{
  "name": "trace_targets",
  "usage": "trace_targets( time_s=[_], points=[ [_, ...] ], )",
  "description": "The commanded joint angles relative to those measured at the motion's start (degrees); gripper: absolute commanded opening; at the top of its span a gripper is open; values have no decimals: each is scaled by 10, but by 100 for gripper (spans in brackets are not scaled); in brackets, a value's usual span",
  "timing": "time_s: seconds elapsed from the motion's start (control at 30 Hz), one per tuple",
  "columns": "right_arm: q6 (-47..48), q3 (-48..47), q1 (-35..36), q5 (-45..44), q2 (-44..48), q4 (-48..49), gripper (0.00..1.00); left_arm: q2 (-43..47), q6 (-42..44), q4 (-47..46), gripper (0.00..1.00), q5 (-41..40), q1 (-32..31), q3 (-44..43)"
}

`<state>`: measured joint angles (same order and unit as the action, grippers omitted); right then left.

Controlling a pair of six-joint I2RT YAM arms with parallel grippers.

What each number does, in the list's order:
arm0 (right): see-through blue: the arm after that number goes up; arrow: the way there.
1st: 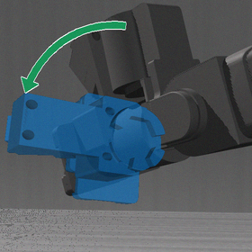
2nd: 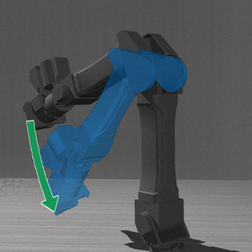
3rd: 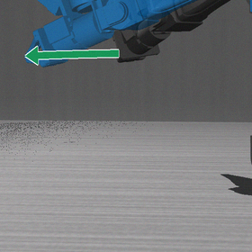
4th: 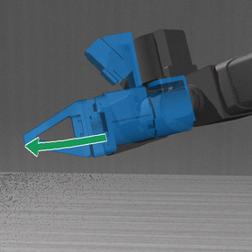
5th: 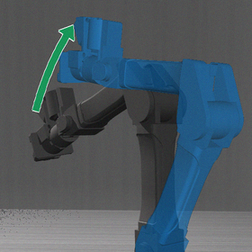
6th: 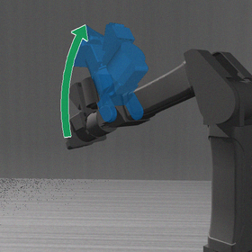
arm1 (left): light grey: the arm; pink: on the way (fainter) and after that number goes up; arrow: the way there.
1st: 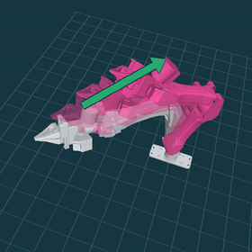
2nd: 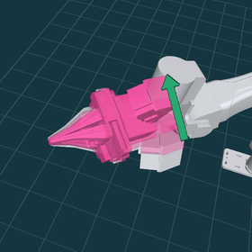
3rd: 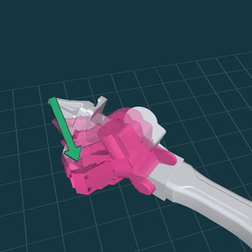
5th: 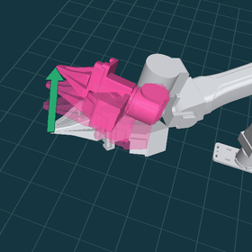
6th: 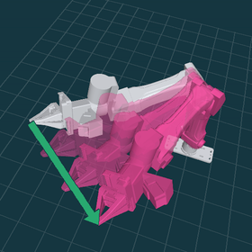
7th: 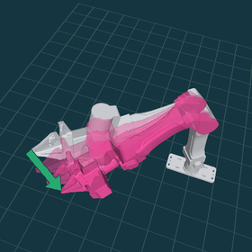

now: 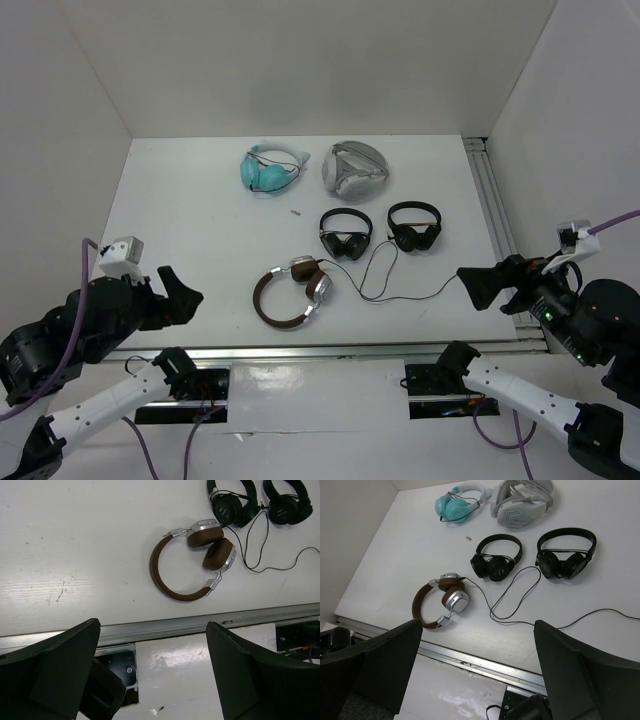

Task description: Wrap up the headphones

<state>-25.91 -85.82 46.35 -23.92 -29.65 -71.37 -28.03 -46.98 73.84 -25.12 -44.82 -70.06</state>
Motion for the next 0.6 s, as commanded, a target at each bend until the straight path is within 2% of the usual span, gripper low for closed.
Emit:
trace_targets(
  time_s=[0.0, 0.23, 0.33, 0.43, 0.53, 0.57],
  points=[
    [-8, 1, -3, -12, -6, -4, 100, 10, -16, -27, 100, 16, -9, 8],
    [-17, 24, -3, -26, -1, 8, 100, -11, -16, -107, 100, 46, -9, 64],
    [-22, 77, -3, -2, -8, 24, 100, -39, -38, -164, 100, 67, -9, 122],
    [-22, 134, -3, 36, 12, 62, 100, -75, -69, -270, 100, 104, -9, 211],
    [-27, 155, -3, 65, 12, 98, 100, -153, -103, -350, 99, 102, -9, 288],
    [-22, 160, -3, 70, 12, 105, 100, -176, -138, -364, 99, 102, -9, 320]
  ],
)
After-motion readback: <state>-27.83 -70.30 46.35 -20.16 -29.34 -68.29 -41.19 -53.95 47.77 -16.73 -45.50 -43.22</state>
